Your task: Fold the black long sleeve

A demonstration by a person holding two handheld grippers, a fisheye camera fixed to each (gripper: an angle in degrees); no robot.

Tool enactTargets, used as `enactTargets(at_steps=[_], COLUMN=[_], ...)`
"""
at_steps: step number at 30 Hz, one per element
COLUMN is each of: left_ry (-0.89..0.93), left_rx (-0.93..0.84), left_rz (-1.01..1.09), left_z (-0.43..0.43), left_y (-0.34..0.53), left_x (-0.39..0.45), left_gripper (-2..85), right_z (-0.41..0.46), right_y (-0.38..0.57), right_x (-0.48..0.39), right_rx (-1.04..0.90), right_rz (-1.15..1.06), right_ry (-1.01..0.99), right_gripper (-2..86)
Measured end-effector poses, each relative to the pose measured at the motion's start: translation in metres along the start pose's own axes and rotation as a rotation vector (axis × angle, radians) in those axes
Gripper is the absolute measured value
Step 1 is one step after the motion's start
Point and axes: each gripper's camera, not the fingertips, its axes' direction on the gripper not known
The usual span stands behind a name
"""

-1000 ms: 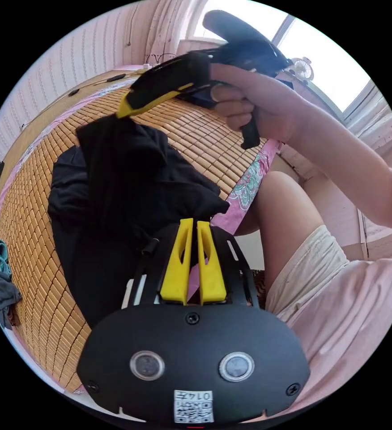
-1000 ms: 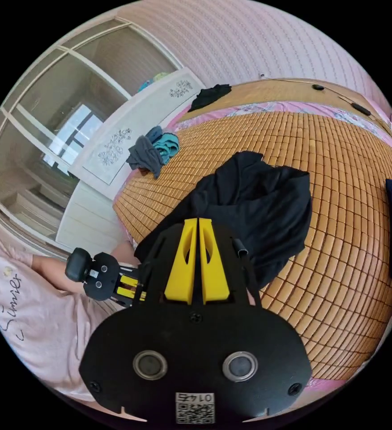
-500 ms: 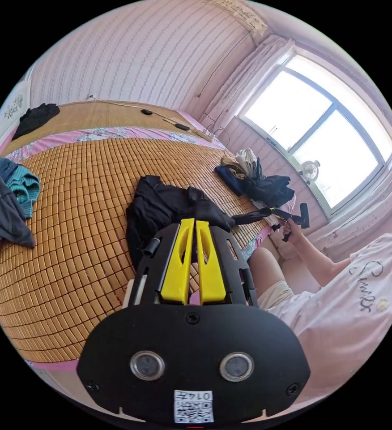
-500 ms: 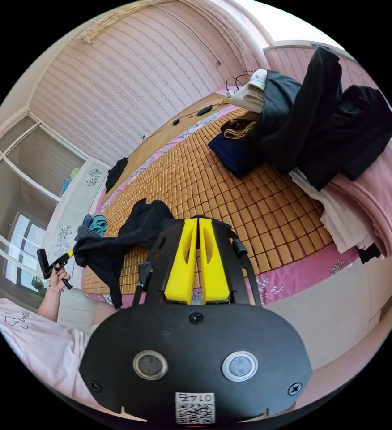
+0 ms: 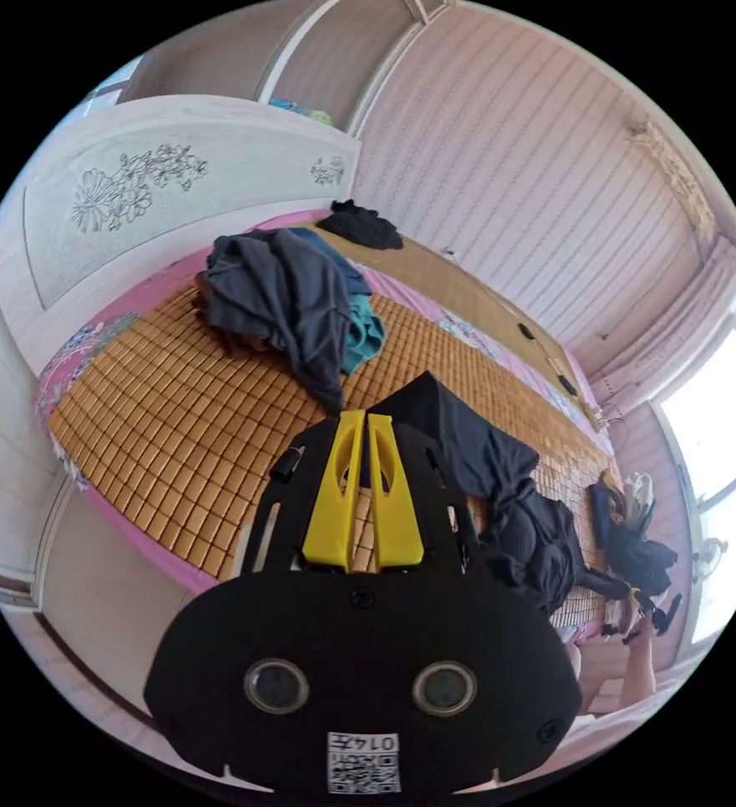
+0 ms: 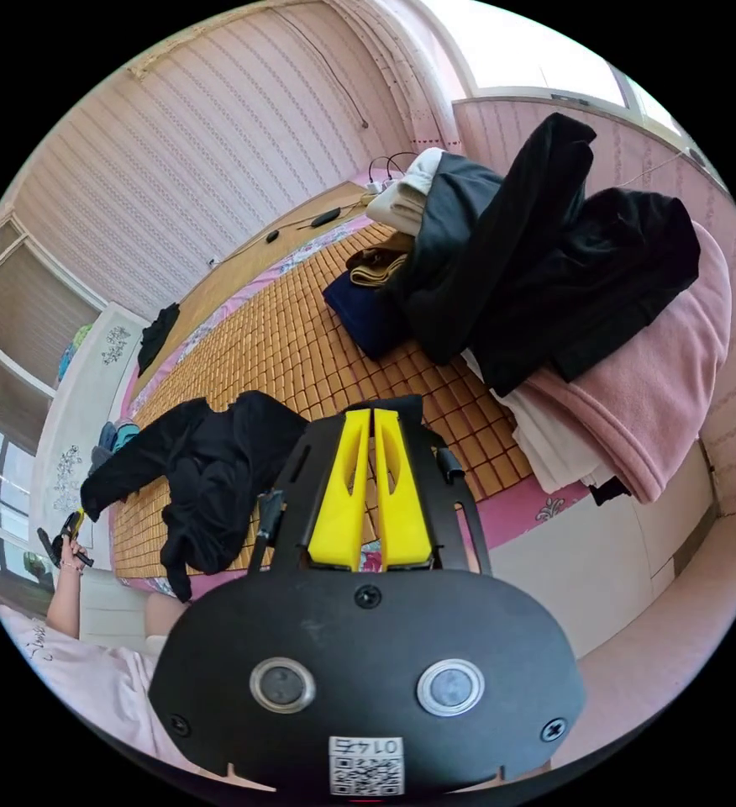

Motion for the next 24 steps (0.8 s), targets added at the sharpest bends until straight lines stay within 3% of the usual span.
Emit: enactTargets(at_steps=[2, 4, 6, 12, 17, 21, 24], left_ry=[-0.047, -0.072, -0.048, 0.072, 0.108, 0.042, -0.072], left_rx=[-0.114, -0.099, -0.059, -0.212, -0.36, -0.409, -0.555], left_rz=[-0.077, -0.074, 0.033, 0.513, 0.751, 0.805, 0.847], left_z=[0.02, 0.019, 0.016, 0.084, 0.19, 0.245, 0.287], left_y=[0.002, 0.003, 0.001, -0.009, 0.006, 0.018, 0.039], left_x=[-0.024, -0.025, -0.007, 0.125, 0.246, 0.285, 0.293], left_gripper=[-1.0, -1.0, -0.9, -0.1, 2.5, 5.7, 7.8], right_z=[0.003, 0.003, 0.008, 0.084, 0.158, 0.191, 0.193], right_y=[0.002, 0.004, 0.002, -0.031, -0.052, -0.062, -0.063], right_x=[0.0, -0.009, -0.035, -0.149, -0.22, -0.246, -0.262], right_rx=[-0.021, -0.021, 0.007, -0.135, -0.252, -0.28, -0.284], right_rz=[0.035, -0.014, -0.138, -0.483, -0.573, -0.606, -0.715], right_ry=[0.082, 0.105, 0.082, -0.035, -0.007, 0.091, 0.072], right_gripper=[0.9, 2.0, 5.4, 11.7, 13.3, 7.4, 1.5])
